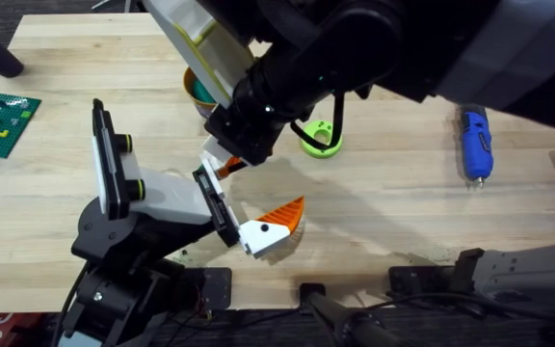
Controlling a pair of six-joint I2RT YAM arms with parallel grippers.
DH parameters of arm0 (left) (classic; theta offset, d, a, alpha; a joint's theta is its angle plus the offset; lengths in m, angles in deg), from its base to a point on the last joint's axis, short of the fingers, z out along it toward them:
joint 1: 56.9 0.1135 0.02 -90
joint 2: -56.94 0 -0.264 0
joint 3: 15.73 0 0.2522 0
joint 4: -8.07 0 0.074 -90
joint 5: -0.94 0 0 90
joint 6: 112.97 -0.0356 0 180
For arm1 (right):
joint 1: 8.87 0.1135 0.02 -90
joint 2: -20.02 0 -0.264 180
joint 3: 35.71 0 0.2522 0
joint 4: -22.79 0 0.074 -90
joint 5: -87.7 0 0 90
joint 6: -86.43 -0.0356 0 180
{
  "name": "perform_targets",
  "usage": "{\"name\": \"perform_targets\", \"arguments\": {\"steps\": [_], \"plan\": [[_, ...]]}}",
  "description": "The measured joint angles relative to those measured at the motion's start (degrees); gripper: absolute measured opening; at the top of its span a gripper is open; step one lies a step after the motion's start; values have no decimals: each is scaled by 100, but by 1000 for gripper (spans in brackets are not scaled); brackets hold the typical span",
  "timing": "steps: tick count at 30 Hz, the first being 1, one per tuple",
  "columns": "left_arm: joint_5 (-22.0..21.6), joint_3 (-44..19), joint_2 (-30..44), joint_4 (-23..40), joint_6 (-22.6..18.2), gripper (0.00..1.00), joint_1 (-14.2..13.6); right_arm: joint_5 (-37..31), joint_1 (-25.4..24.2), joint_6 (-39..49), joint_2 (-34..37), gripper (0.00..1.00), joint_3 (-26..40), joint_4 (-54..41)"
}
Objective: Pick up the gripper from the table and insert it into the empty holder that is missing its gripper. Then pick up a screw, insert it into the mounting hole, and use the screwdriver to tighten it. Finally, clean up the table by picking up the vegetable and placing it into the bucket.
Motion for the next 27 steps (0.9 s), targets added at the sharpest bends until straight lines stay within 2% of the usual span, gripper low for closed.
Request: {"name": "perform_targets", "arguments": {"steps": [14, 21, 27], "plan": [[0, 0, 1, -2, 35, 986, 0, 12, 0, -1, -29, 12, 0, -4], [0, 0, 1, -2, 35, 986, 0, 337, 0, 17, -72, 12, 0, -1], [0, 0, 1, -2, 35, 986, 0, 207, -1, 21, -72, 12, 0, -6]]}}
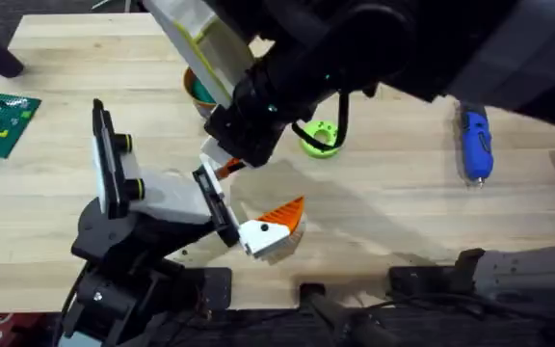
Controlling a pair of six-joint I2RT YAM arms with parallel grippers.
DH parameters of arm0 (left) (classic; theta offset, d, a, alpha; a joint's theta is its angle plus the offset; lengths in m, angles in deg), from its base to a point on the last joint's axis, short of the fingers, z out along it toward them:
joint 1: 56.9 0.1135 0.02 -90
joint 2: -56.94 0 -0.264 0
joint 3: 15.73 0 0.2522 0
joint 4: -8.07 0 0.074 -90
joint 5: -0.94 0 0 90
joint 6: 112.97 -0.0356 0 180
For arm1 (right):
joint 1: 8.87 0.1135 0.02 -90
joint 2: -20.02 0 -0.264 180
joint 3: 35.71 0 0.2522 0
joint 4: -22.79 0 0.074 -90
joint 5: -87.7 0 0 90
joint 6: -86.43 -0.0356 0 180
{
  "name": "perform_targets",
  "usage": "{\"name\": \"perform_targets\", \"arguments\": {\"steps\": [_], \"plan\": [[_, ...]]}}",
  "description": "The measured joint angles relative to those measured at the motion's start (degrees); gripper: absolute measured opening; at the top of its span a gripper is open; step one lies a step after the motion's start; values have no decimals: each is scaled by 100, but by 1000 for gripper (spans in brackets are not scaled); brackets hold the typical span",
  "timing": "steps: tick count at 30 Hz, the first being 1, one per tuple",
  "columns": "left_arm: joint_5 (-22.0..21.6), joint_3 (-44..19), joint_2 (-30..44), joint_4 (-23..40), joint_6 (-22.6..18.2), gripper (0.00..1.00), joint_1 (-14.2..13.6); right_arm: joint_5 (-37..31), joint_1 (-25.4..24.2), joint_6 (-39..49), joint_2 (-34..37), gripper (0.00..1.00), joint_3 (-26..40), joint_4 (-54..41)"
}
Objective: Pick up the gripper from the table and insert it into the empty holder that is missing its gripper. Then pick up a screw, insert it into the mounting hole, and use the screwdriver to tighten it. Finally, clean up the table by picking up the vegetable and placing it into the bucket.
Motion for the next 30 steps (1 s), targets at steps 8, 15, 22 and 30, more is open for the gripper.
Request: {"name": "perform_targets", "arguments": {"steps": [8, 15, 22, 30], "plan": [[0, 0, 0, 0, 0, 986, 0, -100, -2, 0, 0, 12, 0, 0], [0, 0, 0, 0, 0, 986, 0, -121, -2, -8, 0, 12, 0, -15], [0, 0, 0, 0, 0, 986, 0, -115, -2, -22, 54, 12, 0, -72], [0, 0, 0, 0, 0, 986, 0, -115, -2, -22, 274, 12, 0, -107]]}}
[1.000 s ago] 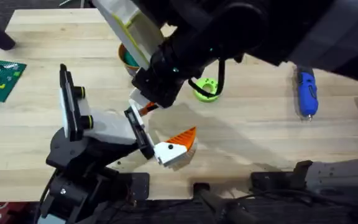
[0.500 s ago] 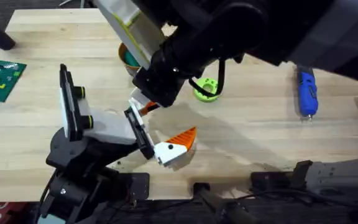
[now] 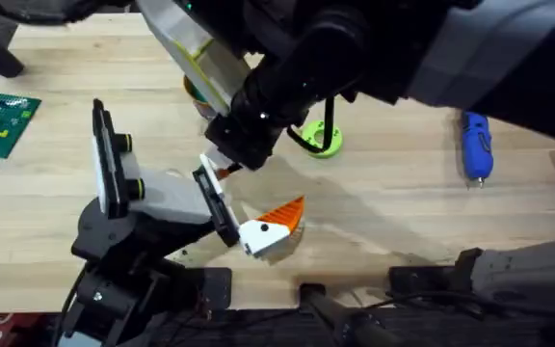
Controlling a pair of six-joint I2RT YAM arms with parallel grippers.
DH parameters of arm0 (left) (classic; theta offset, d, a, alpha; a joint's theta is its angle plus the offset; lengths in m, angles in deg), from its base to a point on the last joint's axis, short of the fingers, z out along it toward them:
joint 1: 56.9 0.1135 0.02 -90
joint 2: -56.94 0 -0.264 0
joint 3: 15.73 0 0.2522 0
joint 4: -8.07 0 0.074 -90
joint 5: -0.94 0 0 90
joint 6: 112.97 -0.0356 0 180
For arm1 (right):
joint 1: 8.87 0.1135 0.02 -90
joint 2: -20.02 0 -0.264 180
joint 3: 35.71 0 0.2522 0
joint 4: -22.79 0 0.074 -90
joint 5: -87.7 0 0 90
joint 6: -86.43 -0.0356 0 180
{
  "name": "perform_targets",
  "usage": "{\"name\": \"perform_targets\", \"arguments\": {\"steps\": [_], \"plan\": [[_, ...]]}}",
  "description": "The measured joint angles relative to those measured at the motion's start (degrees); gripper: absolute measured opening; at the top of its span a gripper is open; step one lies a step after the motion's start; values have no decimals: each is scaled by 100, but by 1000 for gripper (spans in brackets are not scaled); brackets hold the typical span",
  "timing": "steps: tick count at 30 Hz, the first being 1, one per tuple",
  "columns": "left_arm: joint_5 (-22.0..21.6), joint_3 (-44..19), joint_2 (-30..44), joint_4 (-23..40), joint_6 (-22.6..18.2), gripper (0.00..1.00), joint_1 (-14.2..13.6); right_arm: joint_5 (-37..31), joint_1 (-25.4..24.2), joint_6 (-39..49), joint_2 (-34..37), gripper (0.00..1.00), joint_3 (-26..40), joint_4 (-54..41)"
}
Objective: Pick up the gripper from the table and insert it into the empty holder that is missing its gripper. Then pick up a screw, insert it into the mounting hole, and use the screwdriver to tighten it. Finally, clean up the table by picking up the vegetable and placing it into the bucket.
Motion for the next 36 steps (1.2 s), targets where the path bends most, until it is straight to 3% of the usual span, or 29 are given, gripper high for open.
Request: {"name": "perform_targets", "arguments": {"steps": [25, 26, 28, 33, 36], "plan": [[2, 0, 0, 0, 0, 986, 0, 2, 0, -3, 4, 9, 0, 2], [2, 0, 0, 0, 0, 986, 0, 0, 0, -9, 4, 41, 0, -1], [0, 0, 0, 0, 0, 986, 0, 2, 0, -16, 4, 217, 0, -7], [-2, 0, -2, 2, 5, 986, 0, -169, -96, -17, 2, 926, 0, -2], [-6, 0, 0, 2, 22, 986, 2, -188, -159, -4, 1, 991, 0, -13]]}}
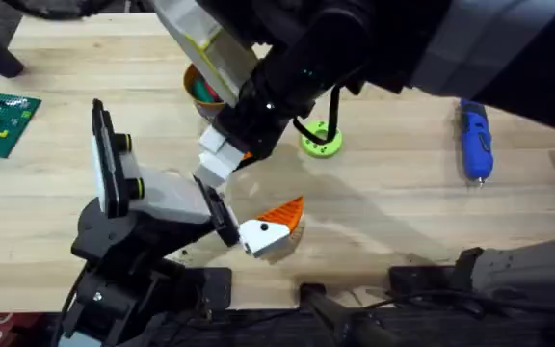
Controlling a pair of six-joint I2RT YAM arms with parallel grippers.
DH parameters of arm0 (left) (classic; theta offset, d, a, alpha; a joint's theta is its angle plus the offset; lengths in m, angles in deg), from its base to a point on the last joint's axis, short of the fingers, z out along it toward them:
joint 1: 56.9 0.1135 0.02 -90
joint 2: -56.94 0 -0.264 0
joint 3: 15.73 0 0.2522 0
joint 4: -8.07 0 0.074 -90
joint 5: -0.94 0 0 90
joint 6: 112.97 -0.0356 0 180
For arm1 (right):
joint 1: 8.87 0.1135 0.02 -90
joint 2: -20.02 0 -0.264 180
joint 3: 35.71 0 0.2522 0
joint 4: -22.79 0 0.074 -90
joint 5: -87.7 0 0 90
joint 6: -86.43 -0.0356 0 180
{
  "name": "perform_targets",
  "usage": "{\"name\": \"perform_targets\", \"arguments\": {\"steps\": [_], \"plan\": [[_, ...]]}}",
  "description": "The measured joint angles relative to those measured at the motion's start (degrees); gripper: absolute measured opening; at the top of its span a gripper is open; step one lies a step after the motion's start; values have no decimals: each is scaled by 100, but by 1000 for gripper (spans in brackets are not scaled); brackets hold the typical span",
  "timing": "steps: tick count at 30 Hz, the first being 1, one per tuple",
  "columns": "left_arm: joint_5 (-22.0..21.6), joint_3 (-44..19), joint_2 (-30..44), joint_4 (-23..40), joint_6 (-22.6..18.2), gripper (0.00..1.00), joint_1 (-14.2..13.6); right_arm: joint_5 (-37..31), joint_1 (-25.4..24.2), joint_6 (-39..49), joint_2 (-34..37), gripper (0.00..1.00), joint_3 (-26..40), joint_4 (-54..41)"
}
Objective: Pick up the gripper from the table and insert it into the empty holder that is missing its gripper. Then pick up a screw, insert it into the mounting hole, and use the screwdriver to tighten it. Finally, clean up the table by picking up the vegetable and placing it into the bucket.
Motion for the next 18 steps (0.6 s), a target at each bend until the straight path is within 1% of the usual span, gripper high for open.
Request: {"name": "perform_targets", "arguments": {"steps": [7, 15, 18], "plan": [[6, 0, 0, -2, -2, 986, 2, -302, 55, 0, -129, 993, 0, -35], [6, 0, 0, -2, -2, 986, 2, -887, 48, 2, -814, 991, 0, -262], [6, 0, 0, -2, -4, 986, 2, -1008, 37, 0, -944, 994, 0, -348]]}}
